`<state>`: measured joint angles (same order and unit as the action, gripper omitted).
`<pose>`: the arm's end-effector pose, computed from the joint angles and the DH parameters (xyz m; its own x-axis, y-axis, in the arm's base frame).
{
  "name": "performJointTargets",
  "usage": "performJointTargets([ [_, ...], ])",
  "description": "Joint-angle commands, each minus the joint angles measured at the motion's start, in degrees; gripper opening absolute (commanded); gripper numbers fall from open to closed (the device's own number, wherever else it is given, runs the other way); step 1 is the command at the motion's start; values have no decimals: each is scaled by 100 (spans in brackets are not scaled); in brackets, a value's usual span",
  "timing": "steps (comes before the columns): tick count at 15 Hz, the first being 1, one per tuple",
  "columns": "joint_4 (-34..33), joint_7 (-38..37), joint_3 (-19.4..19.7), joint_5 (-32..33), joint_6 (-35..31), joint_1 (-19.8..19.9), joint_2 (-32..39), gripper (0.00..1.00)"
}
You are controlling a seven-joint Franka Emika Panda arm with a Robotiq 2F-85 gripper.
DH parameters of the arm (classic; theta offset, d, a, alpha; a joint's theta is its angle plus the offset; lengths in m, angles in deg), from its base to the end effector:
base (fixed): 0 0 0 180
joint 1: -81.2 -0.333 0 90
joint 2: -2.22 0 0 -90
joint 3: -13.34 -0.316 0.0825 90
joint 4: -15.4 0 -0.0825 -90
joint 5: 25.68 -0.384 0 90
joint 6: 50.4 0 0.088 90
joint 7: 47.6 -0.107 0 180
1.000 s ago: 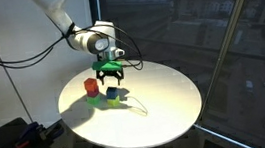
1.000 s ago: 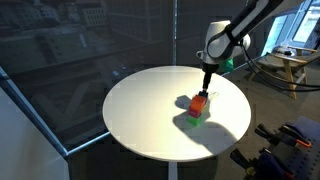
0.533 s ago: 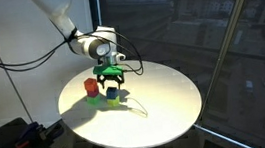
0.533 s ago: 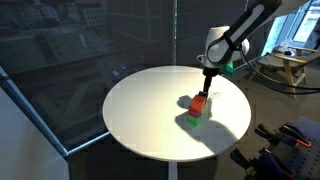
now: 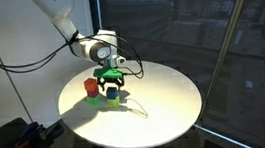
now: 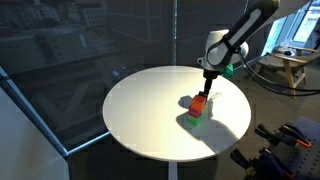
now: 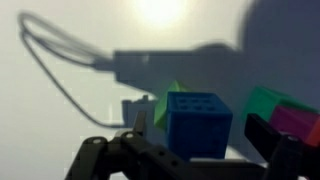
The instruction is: Put the blue block on top of the orange block
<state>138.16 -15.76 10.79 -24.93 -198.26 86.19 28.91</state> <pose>0.5665 -0.0235 0.1804 0.8677 0.4969 -0.0160 0.4964 -0.8677 -0.0256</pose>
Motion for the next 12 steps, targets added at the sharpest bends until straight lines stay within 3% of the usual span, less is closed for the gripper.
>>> performJointTargets([
  [1, -139, -146, -87, 104, -68, 88, 148, 100],
  [4, -172, -173, -79, 130, -69, 81, 220, 100],
  [5, -181, -175, -77, 139, -64, 81, 237, 77],
  [6, -195, -163, -82, 140, -33, 86, 255, 75],
  [10, -207, -147, -85, 163, 6, 89, 278, 40],
  [12, -207, -151, -80, 174, 54, 87, 250, 34],
])
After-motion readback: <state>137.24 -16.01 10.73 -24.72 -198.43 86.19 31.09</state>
